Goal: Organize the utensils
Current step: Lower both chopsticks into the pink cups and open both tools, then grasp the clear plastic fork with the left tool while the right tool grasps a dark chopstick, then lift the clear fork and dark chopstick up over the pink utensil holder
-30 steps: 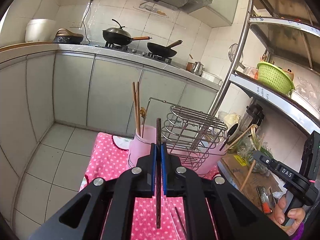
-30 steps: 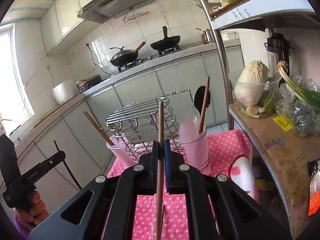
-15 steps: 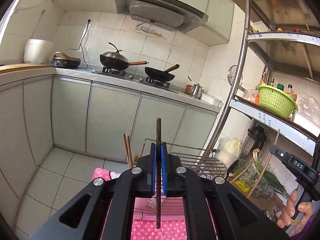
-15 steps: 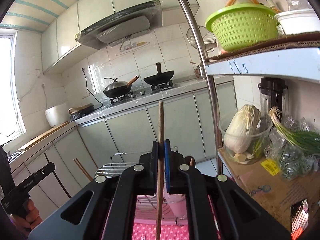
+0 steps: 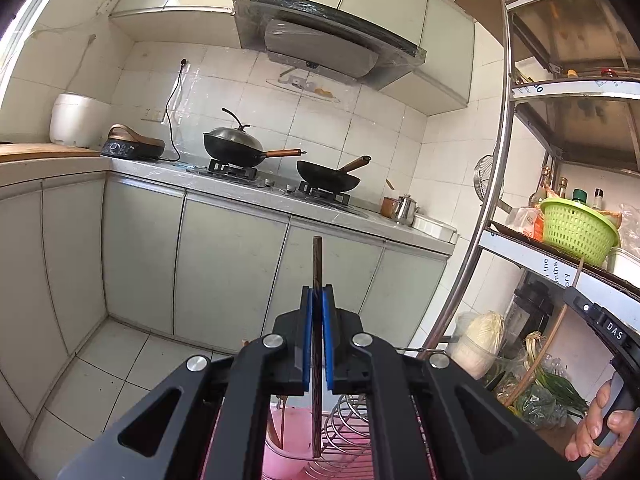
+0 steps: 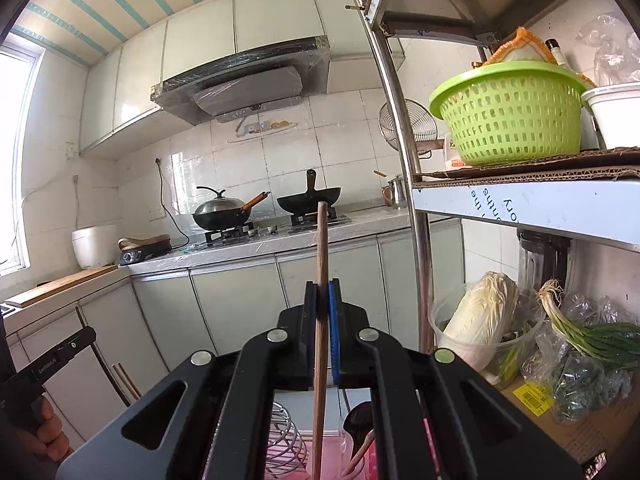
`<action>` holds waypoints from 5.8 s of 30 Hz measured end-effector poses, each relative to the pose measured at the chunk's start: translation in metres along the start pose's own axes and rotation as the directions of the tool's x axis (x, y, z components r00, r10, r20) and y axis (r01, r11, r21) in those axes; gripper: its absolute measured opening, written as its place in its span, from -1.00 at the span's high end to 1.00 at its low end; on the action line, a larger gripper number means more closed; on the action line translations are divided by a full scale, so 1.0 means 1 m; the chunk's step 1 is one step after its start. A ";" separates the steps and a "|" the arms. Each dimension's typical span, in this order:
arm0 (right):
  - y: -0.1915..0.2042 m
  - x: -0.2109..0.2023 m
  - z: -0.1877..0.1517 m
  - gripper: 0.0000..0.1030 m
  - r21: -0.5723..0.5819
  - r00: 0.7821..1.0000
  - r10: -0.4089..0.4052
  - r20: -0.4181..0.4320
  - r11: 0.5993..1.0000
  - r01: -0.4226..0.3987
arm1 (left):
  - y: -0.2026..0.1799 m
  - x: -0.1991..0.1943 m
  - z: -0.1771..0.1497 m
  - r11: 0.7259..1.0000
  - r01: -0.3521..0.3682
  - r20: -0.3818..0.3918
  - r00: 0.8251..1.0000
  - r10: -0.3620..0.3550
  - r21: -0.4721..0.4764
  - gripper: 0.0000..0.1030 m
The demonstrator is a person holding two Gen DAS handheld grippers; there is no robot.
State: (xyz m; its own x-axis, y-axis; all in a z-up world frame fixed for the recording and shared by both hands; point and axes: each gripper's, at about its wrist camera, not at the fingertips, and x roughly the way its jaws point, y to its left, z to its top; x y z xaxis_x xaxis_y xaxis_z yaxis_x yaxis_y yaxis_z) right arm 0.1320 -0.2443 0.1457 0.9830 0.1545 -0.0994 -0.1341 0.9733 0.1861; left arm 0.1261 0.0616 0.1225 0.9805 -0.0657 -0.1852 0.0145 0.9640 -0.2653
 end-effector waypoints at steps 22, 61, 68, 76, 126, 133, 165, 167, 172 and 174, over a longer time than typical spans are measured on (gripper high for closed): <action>-0.001 0.036 -0.061 0.88 -0.035 0.987 -0.015 -0.161 0.999 0.009 | 0.007 0.037 -0.054 0.998 -0.019 -0.110 0.994 0.025 0.061 0.92; 0.004 -0.053 -0.065 0.37 -0.010 0.968 0.049 -0.247 0.999 -0.053 | 0.005 -0.028 -0.104 1.000 0.005 -0.314 0.950 -0.001 0.013 0.39; 0.004 -0.068 -0.105 0.37 0.059 0.907 0.115 -0.405 0.993 -0.100 | -0.008 -0.032 -0.143 0.999 0.037 -0.453 0.891 -0.028 0.011 0.39; -0.006 -0.056 -0.166 0.37 0.189 0.762 0.182 -0.622 0.979 -0.080 | -0.012 -0.023 -0.188 0.999 0.038 -0.609 0.792 -0.041 -0.018 0.39; 0.018 0.013 -0.260 0.75 0.306 0.472 0.289 -0.833 0.951 -0.043 | 0.024 0.035 -0.240 0.998 -0.035 -0.808 0.589 -0.022 -0.053 0.95; 0.042 0.041 -0.282 0.75 0.236 0.397 0.225 -0.890 0.972 -0.021 | 0.051 0.014 -0.226 0.994 -0.036 -0.776 0.628 -0.059 -0.105 0.95; 0.022 0.005 -0.236 0.91 0.234 0.647 0.203 -0.735 0.972 -0.040 | 0.039 -0.019 -0.192 0.991 0.020 -0.647 0.756 -0.102 -0.133 0.95; 0.021 0.001 -0.229 0.91 0.236 0.671 0.205 -0.713 0.971 -0.046 | 0.036 -0.022 -0.188 0.992 0.023 -0.634 0.767 -0.097 -0.124 0.95; 0.020 -0.012 -0.210 0.91 0.224 0.722 0.203 -0.662 0.972 -0.067 | 0.033 -0.029 -0.177 0.993 0.027 -0.593 0.800 -0.092 -0.118 0.95; 0.022 -0.016 -0.206 0.91 0.230 0.734 0.210 -0.646 0.970 -0.075 | 0.033 -0.031 -0.173 0.992 0.031 -0.577 0.811 -0.095 -0.120 0.95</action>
State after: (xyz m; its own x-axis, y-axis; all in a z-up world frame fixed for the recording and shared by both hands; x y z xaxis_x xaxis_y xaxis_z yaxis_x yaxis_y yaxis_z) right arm 0.0879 -0.1908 -0.0501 0.6123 0.4275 -0.6651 -0.1750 0.8936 0.4133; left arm 0.0622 0.0506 -0.0442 0.6807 -0.2937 -0.6711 0.0209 0.9235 -0.3829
